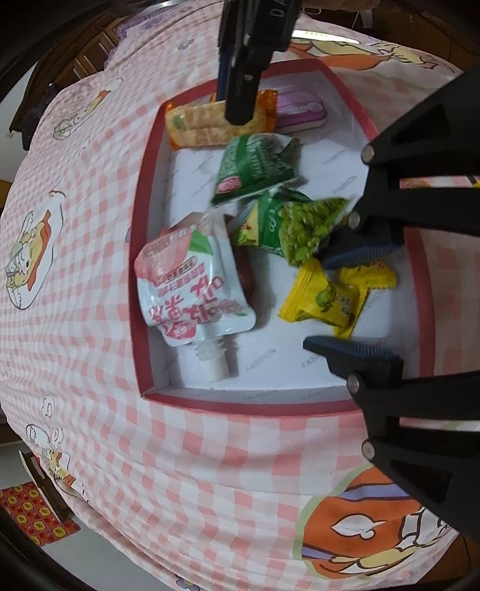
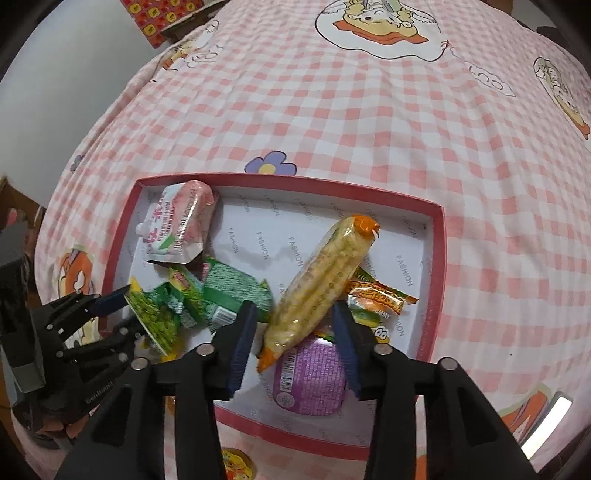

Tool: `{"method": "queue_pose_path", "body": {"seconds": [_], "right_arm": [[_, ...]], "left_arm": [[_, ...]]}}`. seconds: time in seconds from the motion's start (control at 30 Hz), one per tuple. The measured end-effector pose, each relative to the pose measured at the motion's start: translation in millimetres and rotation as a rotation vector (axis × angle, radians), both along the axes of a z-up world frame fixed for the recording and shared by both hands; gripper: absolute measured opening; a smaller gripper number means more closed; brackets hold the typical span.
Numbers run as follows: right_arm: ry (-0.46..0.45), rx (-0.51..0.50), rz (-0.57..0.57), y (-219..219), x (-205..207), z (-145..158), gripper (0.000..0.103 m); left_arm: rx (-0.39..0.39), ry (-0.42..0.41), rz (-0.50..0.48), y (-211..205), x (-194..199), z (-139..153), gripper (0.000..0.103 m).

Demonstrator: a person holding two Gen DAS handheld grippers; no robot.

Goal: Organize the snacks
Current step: 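Open the left tool releasing the candy while the right tool releases the rice cracker bar in the box, then withdraw both tools to the pile and grasp the orange jelly cup with the left tool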

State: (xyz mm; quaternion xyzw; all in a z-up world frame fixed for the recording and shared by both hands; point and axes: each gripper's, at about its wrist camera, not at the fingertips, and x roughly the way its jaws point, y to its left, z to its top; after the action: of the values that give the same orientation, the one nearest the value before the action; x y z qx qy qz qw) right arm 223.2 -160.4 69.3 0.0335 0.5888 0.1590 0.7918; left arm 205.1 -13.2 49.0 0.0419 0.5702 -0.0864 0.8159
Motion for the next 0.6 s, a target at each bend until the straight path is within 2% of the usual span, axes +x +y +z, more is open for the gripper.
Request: {"method": "queue_pose_path", "body": {"seconds": [0.07, 0.27, 0.4, 0.6], "right_arm": [[0.004, 0.008, -0.015, -2, -2, 1, 0.047], [-0.031, 0.017, -0.024, -8, -15, 15, 0.053], [-0.044, 0.038, -0.011, -8, -28, 23, 0.053], [-0.039, 0.056, 0.007, -5, -51, 24, 0.053]], "left_arm": [[0.004, 0.015, 0.001, -1, -1, 0, 0.051], [-0.028, 0.028, 0.007, 3, -12, 7, 0.053], [-0.05, -0.001, -0.004, 8, -24, 19, 0.057], [-0.058, -0.029, -0.021, 8, -42, 34, 0.057]]}}
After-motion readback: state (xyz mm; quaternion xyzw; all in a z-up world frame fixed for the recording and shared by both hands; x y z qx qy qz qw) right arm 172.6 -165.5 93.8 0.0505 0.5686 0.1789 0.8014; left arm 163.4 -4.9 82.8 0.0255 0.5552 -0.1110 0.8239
